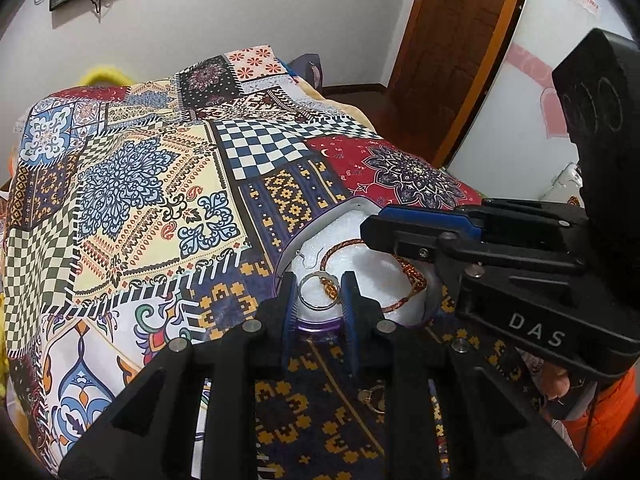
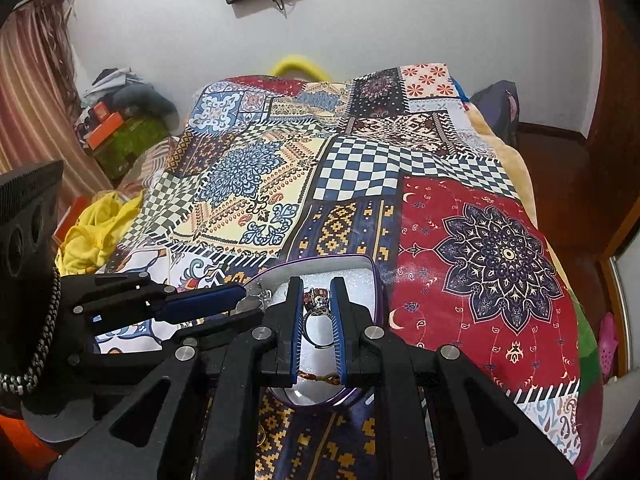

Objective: Organize jewelry
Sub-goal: 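Carry the silver charm with the right tool into the heart tin and release, then lift the open right tool away from the heart tin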

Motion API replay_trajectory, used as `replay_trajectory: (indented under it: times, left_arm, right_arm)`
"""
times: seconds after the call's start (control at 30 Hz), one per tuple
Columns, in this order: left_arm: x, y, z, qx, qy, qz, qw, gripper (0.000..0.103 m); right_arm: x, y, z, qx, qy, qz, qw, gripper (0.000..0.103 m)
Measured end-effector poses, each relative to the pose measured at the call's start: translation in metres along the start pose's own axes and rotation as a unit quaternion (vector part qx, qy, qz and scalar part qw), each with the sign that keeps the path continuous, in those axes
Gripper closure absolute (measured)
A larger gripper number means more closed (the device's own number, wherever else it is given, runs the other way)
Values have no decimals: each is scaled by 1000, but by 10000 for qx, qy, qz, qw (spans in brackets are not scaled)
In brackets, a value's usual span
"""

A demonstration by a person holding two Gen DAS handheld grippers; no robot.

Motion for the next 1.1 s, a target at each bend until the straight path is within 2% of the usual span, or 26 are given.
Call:
replay_trajectory:
  times: [0.27,0.43,0.63,0.8,0.97,1.1]
  left_arm:
    - [-3,2,1,-51,99,-65,9999,82]
    - [-4,13,2,3,113,-160,9998,81]
    - [-2,39,4,171,118,-283,9994,75]
    - [0,67,3,345,138,-390,9985,73]
    - [7,98,4,559,104,-433,9974,72]
    - [16,119,5,743,30,-489,9960,65]
  right_arm:
    - [-5,4,1,16,81,127,9999,90]
    - [-10,12,2,75,153,225,9996,82]
    - [-17,34,1,276,187,309,9990,80]
    - [-22,58,2,512,191,432,9976,67]
    - [-30,82,6,696,208,501,9961,67]
    - [-37,100,9,825,245,552,9948,67]
Point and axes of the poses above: each gripper's, at about its wrist camera, not at the fingertips, and y roughly against the way its jaws point, x to its right, z to its underside, the point moved 2 cm from there along -y, roughly the way its jaws point, and after that the axes turned 3 degrees about -z, right-handed, at the moved point
